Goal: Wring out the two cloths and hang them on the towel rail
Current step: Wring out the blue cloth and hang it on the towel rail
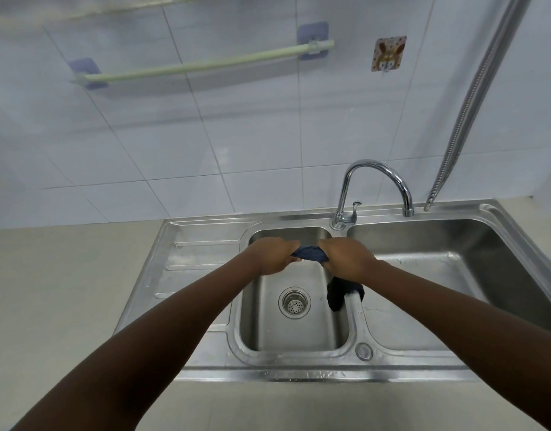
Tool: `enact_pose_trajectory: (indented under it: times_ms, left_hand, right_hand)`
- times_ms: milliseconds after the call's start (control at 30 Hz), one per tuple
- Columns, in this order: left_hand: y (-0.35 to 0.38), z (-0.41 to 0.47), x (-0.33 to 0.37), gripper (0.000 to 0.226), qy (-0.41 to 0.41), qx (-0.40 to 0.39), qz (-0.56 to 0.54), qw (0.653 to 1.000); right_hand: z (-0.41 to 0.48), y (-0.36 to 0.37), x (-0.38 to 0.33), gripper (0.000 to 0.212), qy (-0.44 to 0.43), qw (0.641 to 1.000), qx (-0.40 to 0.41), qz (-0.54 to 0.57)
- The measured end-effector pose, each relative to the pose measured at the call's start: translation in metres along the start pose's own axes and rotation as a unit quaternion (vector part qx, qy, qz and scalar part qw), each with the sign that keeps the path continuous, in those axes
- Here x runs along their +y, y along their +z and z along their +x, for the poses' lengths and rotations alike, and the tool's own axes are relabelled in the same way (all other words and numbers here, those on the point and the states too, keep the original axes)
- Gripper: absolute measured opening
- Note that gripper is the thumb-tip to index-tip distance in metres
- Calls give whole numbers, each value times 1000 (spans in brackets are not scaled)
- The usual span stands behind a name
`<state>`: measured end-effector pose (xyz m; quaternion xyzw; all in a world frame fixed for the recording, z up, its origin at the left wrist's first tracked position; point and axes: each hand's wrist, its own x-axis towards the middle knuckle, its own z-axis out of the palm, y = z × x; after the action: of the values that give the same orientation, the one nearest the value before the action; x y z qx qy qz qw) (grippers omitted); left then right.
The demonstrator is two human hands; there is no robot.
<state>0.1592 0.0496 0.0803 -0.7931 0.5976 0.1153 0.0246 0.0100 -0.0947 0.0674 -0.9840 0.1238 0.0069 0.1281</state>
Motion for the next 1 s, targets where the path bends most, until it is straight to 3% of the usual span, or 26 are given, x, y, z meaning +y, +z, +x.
enact_pose_trajectory:
  times_ms: [167,333,433,533,633,733,800,867,967,1000]
  left_hand:
    - [8,-4,5,14,9,126,124,984]
    - [10,-6,1,8,21,166,131,977]
    - [5,-5,1,15,13,133,91,987]
    - [-5,-4,1,28,-17,29,-17,999]
    - [-13,-4,5,25,-12,-44,-132,990]
    - [-17,-3,6,28,-40,-103,-209,972]
    - [-18,-3,6,33,-55,-137,-275,950]
    - [-20,-4,7,38,-54,-154,-298,941]
    - [-20,-6,8,27,-72,-128,-294,944]
    - [-19,-7,8,26,-67,-104,-264,957]
  right_hand:
    - [5,-15,-5,26,42,998,-7,44]
    - [3,-15,-9,26,123,944,-100,289]
    - [-2,-17,-12,18,123,920,-110,355]
    - [-2,-8,-8,30,101,947,-69,296]
    - [-2,0,-2,30,10,991,31,130]
    - [-2,-5,-5,20,-25,997,59,45]
    - [-3,-8,-8,31,-20,996,56,61]
    - [-3,-7,-9,35,-12,995,53,88]
    - [-8,-9,-12,13,20,996,43,79]
    - [-9,-11,-12,16,26,997,47,48]
